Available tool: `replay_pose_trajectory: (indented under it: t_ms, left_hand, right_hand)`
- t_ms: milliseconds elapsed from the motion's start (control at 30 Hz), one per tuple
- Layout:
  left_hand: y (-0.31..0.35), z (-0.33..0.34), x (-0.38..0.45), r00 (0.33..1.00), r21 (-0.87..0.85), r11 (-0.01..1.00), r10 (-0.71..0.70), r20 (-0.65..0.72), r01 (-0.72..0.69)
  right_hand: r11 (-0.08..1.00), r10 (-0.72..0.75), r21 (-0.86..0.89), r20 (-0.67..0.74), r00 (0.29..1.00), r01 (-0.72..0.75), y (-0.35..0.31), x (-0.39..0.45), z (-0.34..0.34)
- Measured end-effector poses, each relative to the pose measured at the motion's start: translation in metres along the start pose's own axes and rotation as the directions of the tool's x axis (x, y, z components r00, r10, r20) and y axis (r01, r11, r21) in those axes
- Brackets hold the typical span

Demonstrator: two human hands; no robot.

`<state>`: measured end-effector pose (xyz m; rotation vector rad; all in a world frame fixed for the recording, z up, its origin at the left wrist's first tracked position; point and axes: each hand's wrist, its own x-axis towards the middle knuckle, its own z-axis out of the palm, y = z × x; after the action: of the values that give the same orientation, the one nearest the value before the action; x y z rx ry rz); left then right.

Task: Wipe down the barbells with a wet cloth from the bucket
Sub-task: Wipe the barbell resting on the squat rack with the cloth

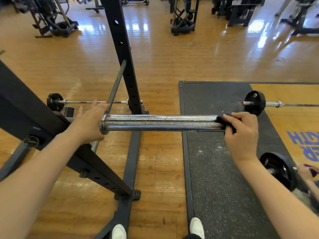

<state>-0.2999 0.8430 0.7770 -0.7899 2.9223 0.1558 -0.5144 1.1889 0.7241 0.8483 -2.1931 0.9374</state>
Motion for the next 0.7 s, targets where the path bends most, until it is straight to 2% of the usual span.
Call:
replay_pose_trajectory:
  t_ms: [67, 133, 367, 567, 700]
  left_hand:
    - [-0.001, 0.0, 0.0, 1.0, -0.002, 1.0, 0.004, -0.001, -0.004]
    - [-0.001, -0.001, 0.0, 1.0, 0.002, 1.0, 0.005, -0.001, -0.005]
    - [0.0, -0.007, 0.003, 0.998, 0.059, 0.998, -0.004, 0.071, 0.0]
    - [0.003, -0.008, 0.001, 0.997, 0.042, 0.999, -0.011, 0.075, 0.008]
    - [0.006, -0.012, 0.001, 0.994, 0.055, 0.998, -0.017, 0.106, 0.011]
  right_hand:
    - [0.996, -0.084, 0.003, 0.01, 0.996, 0.084, 0.007, -0.014, -0.004]
    - [0.994, -0.105, 0.003, 0.019, 0.994, 0.105, 0.011, -0.028, -0.009]
    - [0.999, 0.003, 0.037, -0.038, 0.999, -0.002, -0.005, -0.006, -0.001]
    - [0.992, -0.121, 0.032, 0.017, 0.993, 0.12, 0.006, -0.028, -0.003]
    - [0.998, 0.002, 0.059, -0.018, 1.0, -0.001, 0.0, -0.014, -0.006]
